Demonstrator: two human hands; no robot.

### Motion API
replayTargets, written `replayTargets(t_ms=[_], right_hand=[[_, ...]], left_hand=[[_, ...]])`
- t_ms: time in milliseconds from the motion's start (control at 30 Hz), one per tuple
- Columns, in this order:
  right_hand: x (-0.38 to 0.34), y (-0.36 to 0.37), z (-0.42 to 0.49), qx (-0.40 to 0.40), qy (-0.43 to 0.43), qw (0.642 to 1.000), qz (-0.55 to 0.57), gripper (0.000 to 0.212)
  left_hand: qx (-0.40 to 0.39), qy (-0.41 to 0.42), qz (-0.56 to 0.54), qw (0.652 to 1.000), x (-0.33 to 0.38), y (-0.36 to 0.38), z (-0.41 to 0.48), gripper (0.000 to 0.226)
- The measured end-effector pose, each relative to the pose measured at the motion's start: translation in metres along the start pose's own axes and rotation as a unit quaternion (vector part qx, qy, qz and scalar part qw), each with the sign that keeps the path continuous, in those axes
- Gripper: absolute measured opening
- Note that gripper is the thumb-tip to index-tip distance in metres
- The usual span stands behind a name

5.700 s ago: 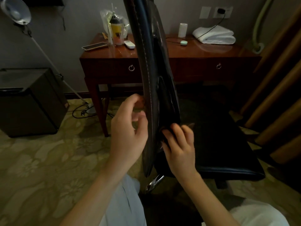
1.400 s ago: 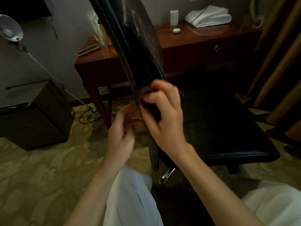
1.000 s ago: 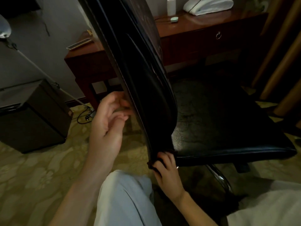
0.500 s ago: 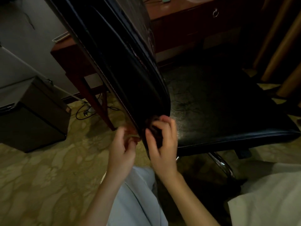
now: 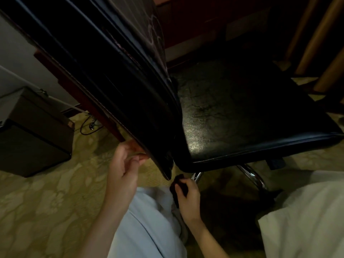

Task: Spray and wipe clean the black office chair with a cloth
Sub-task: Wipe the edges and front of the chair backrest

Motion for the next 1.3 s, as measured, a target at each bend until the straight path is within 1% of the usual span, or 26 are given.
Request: replayTargets(t_ms=[100, 167, 233, 267, 333, 367, 433, 567, 700, 767, 800, 867, 967, 1000, 1033, 1100, 1167, 1233, 1300], right_hand=[[-0.046, -0.029, -0.016, 0.067, -0.015, 0.987, 0.145, 0.021], [-0.084, -0.043, -0.013, 0.095, -0.049, 0.967, 0.229, 0.019], [-0.115, -0.043, 0.004, 0.091, -0.079, 0.958, 0.260, 0.021], [-0.124, -0.037, 0.014, 0.074, -0.092, 0.958, 0.260, 0.022], [-0.130, -0.018, 0.023, 0.046, -0.099, 0.965, 0.238, 0.020], [-0.125, -0.009, 0.022, 0.046, -0.091, 0.970, 0.220, 0.016], [-0.116, 0.001, 0.014, 0.076, -0.109, 0.976, 0.172, 0.013], [-0.107, 0.000, 0.021, 0.096, -0.179, 0.977, 0.065, 0.019], [-0.093, 0.001, 0.027, 0.091, -0.196, 0.973, -0.079, 0.024], [-0.094, 0.002, 0.024, 0.091, -0.195, 0.970, -0.117, 0.027], [-0.096, 0.001, 0.023, 0.086, -0.184, 0.972, -0.120, 0.028], [-0.095, -0.003, 0.020, 0.055, -0.146, 0.984, -0.088, 0.028], [-0.085, -0.013, 0.008, -0.023, -0.065, 0.998, -0.002, 0.025], [-0.084, -0.016, 0.003, -0.035, -0.050, 0.998, 0.030, 0.024], [-0.086, -0.019, -0.001, -0.028, -0.051, 0.997, 0.056, 0.024], [-0.098, -0.019, -0.006, 0.018, -0.099, 0.992, 0.079, 0.023], [-0.111, -0.013, -0.008, 0.043, -0.163, 0.983, 0.071, 0.021], [-0.116, -0.006, -0.005, 0.043, -0.207, 0.977, 0.034, 0.029], [-0.113, -0.004, -0.002, 0.042, -0.238, 0.970, -0.037, 0.033]], left_hand=[[0.019, -0.002, 0.001, 1.000, -0.001, 0.004, -0.002, 0.047], [0.033, -0.004, 0.009, 0.999, -0.001, 0.006, -0.004, 0.048], [0.032, -0.005, 0.008, 0.999, 0.000, 0.007, -0.005, 0.046], [0.029, -0.006, 0.008, 1.000, 0.000, 0.007, -0.005, 0.044], [0.021, -0.006, 0.007, 1.000, 0.001, 0.007, -0.005, 0.041], [0.016, -0.007, 0.004, 1.000, 0.002, 0.008, -0.004, 0.039], [0.007, -0.005, 0.001, 1.000, 0.004, 0.009, -0.005, 0.034], [0.010, -0.007, 0.005, 1.000, 0.002, 0.011, -0.002, 0.037], [0.016, -0.007, 0.011, 1.000, 0.003, 0.011, -0.003, 0.035], [0.020, -0.009, 0.013, 1.000, 0.001, 0.012, -0.003, 0.037], [0.020, -0.011, 0.014, 1.000, 0.000, 0.013, -0.003, 0.038], [0.024, -0.015, 0.012, 1.000, 0.000, 0.014, -0.005, 0.043], [0.031, -0.014, 0.008, 0.999, 0.003, 0.013, -0.007, 0.049], [0.032, -0.013, 0.007, 0.999, 0.005, 0.013, -0.007, 0.049], [0.032, -0.011, 0.006, 0.999, 0.006, 0.013, -0.007, 0.049], [0.032, -0.013, 0.007, 0.999, 0.006, 0.013, -0.008, 0.047], [0.029, -0.019, 0.004, 0.999, 0.004, 0.013, -0.007, 0.045], [0.029, -0.020, 0.003, 0.999, 0.003, 0.012, -0.006, 0.043], [0.028, -0.023, 0.005, 0.999, 0.004, 0.011, -0.005, 0.038]])
Point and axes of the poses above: each hand's wrist, its own z-axis towards the middle knuckle, its own y-axis out of the palm, x = y × z, the point moved 4 cm from there along z, towards the middle knuckle, and after that the axes turned 4 degrees about z, right-handed, at the moved point
